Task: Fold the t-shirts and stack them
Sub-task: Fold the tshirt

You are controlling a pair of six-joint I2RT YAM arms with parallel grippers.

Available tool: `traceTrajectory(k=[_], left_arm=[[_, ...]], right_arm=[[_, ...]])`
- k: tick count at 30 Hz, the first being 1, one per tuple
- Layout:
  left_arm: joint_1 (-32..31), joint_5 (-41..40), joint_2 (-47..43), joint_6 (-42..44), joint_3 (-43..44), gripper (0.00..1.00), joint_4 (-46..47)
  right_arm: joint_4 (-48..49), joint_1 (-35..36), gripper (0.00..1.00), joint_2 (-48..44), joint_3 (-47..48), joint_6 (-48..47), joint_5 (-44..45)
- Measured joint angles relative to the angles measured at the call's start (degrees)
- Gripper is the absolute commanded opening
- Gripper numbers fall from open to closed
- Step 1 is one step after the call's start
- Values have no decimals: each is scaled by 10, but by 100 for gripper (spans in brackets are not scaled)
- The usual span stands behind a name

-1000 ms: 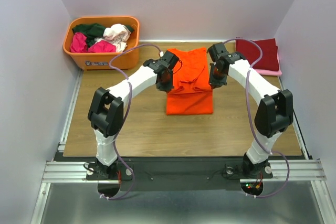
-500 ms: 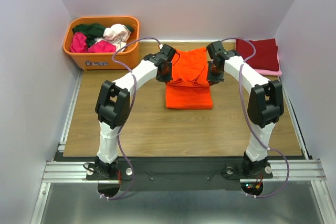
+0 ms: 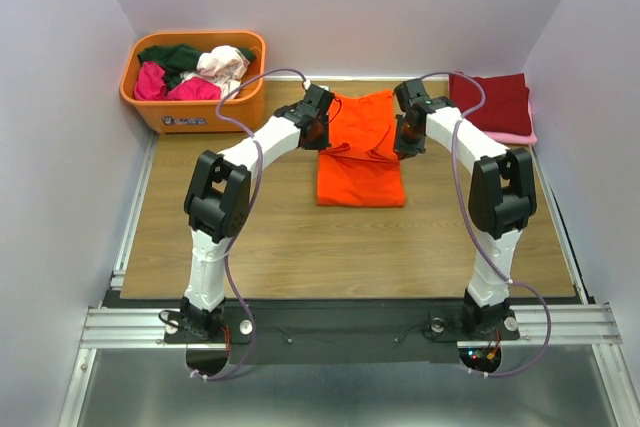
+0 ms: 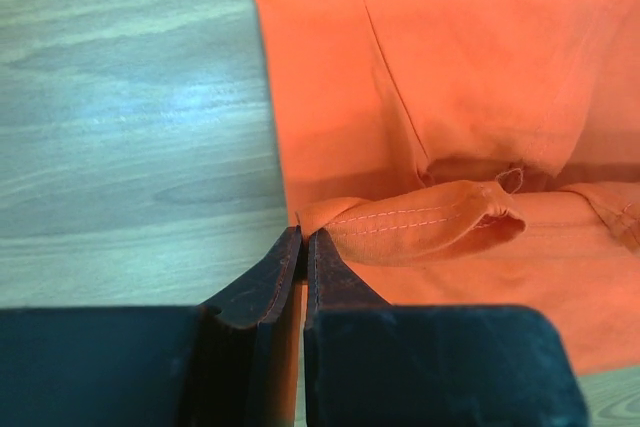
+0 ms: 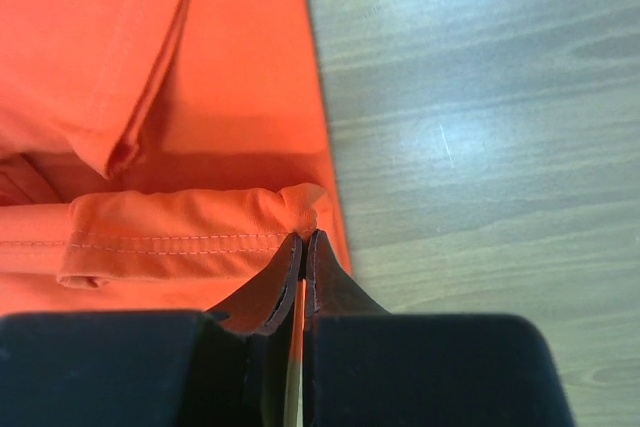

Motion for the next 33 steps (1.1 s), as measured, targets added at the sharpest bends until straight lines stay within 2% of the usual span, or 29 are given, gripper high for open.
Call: traceTrajectory(k=[4,8,11,12,13,14,15,16,17,21,24,28,31,32,33], left_arm=[[8,0,5,5,0,1,12],[13,1,18,7,-1,8,20],[14,3,22,9,-10,25,28],[14,3,23,10,-12,40,29],[14,2,25,11,-14,48,31],[14,0,26,14,-17,61,35],[15,-1,26,16,-21,68,39],[16,-3,26,15,-28,74,43],[17,-5,26,18,-31,79,45],[20,-17,18,18,-45,81,51],[21,-27,-25,13,-71,81,52],[10,-46,-142,-6,-135,81,58],[-21,-59,-219,-28,-182,74,72],[-36,-60,-237,-34,-195,66,76],[-51,-61,-246,-41,-205,63,81]], right_arm=[[16,0,1,5,0,0,1],[31,0,1,18,0,0,1],[40,0,8,30,0,0,3],[43,0,10,34,0,-1,4],[46,0,13,37,0,-3,6],[47,0,18,38,0,-7,10],[46,0,24,39,0,-8,14],[47,-1,37,39,0,-11,18],[48,-2,42,39,0,-14,23],[52,-4,63,35,1,-45,34],[62,-5,77,14,1,-91,20],[82,-5,85,-35,-1,-160,-19],[102,-2,87,-75,-9,-212,-53],[107,-2,88,-85,-12,-228,-65],[112,0,88,-92,-16,-241,-73]])
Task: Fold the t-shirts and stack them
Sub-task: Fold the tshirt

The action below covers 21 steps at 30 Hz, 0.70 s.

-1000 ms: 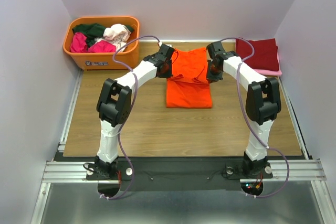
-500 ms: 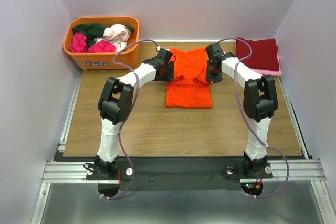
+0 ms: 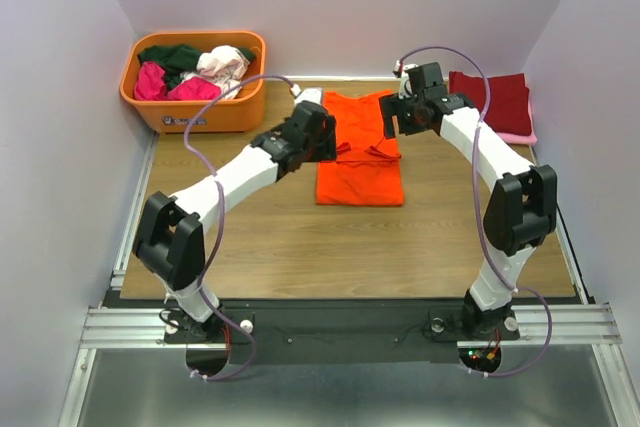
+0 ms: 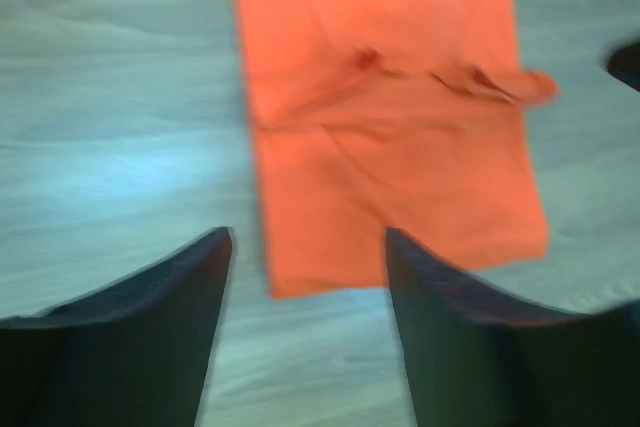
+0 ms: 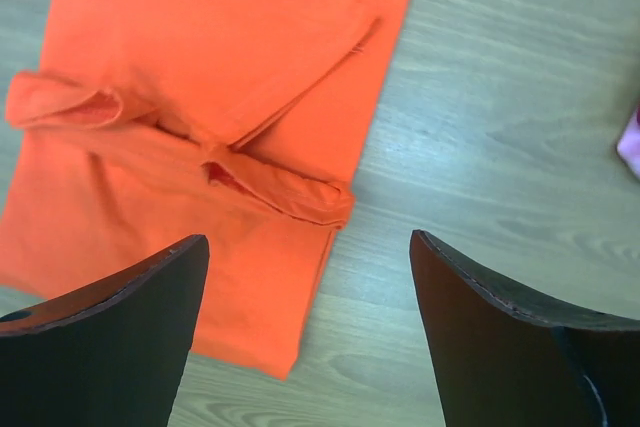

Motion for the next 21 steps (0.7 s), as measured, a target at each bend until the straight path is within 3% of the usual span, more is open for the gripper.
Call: traceTrajectory(k=[5,8,14,21], left_arm=[[-64,5,49,-18,-14,43,12],[-71,10,96,-23,-14,38,11],[-65,15,150,-26,-22,31,11],[-64,28,154,-30,-57,31,28]], right_arm=[[11,2,88,7,-28,-52,-28],[11,2,88,26,-38,-71,-37],[15,2,88,70,-39,-94,-43],[28,2,88,113,-30,-113,-43]])
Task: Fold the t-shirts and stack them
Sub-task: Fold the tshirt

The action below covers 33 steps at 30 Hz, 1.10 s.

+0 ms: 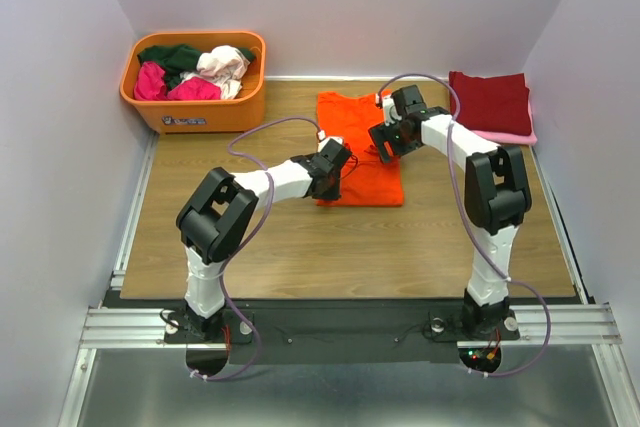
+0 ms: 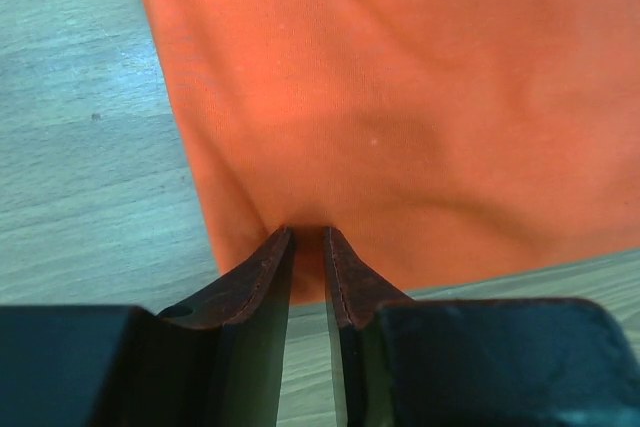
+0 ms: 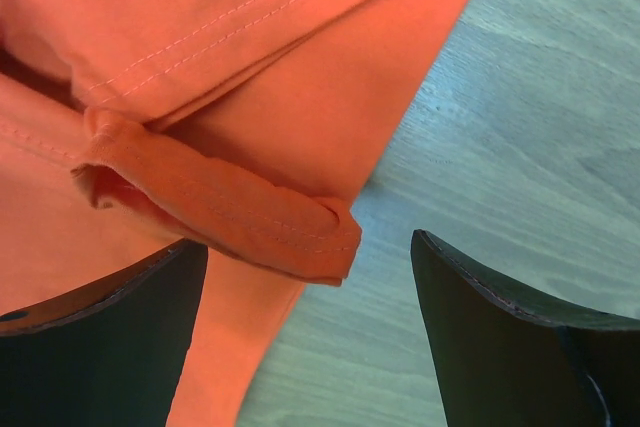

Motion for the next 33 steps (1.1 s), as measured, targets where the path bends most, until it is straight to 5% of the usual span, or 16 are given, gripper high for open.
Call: traceTrajectory(k=[12,16,33], left_arm=[[0,3,-7,-4,-21,30,30],[0,4,-8,-4,-22,30,33],[0,15,-18,-10,-41,30,50]], right_arm=[[7,0,89,14,2,-18,-17],[11,6,100,-4,-13,-25,-29],[38,35,100,16,5,-52,35]])
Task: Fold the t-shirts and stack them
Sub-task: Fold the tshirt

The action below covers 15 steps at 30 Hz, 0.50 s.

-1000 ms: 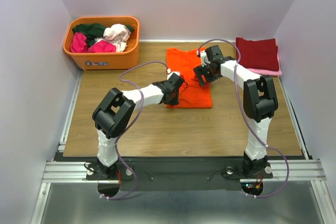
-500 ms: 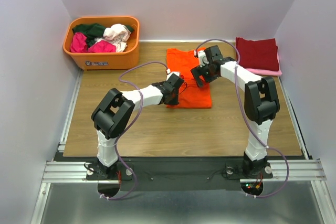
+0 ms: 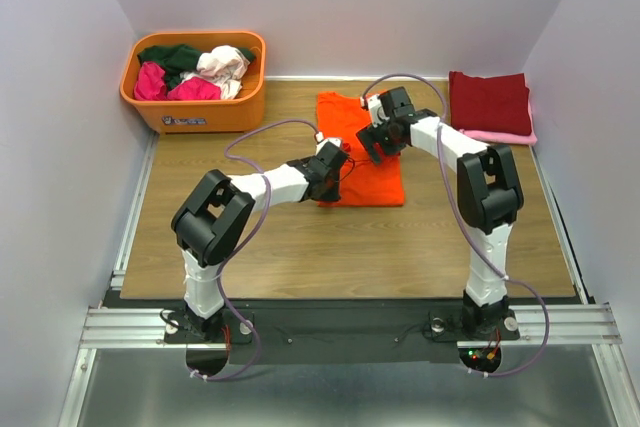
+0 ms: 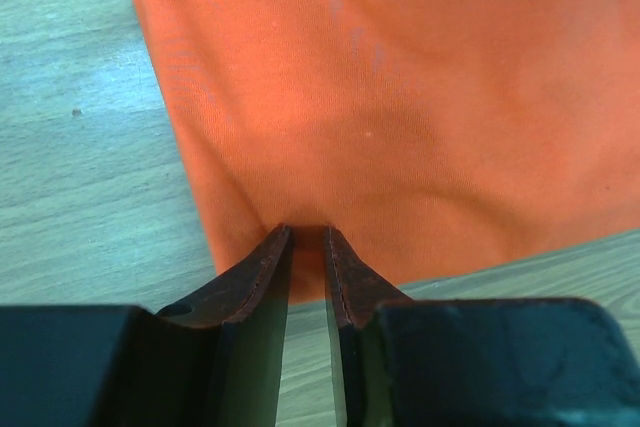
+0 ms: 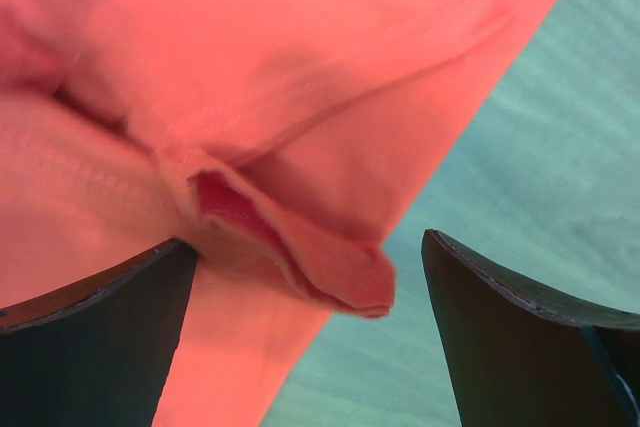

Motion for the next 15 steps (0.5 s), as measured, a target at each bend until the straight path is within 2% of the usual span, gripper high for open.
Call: traceTrajectory(k=[15], left_arm=[[0,8,-16,-7,-26,30,17]], right_arm=[[15,-7,99,96,155,6,61]])
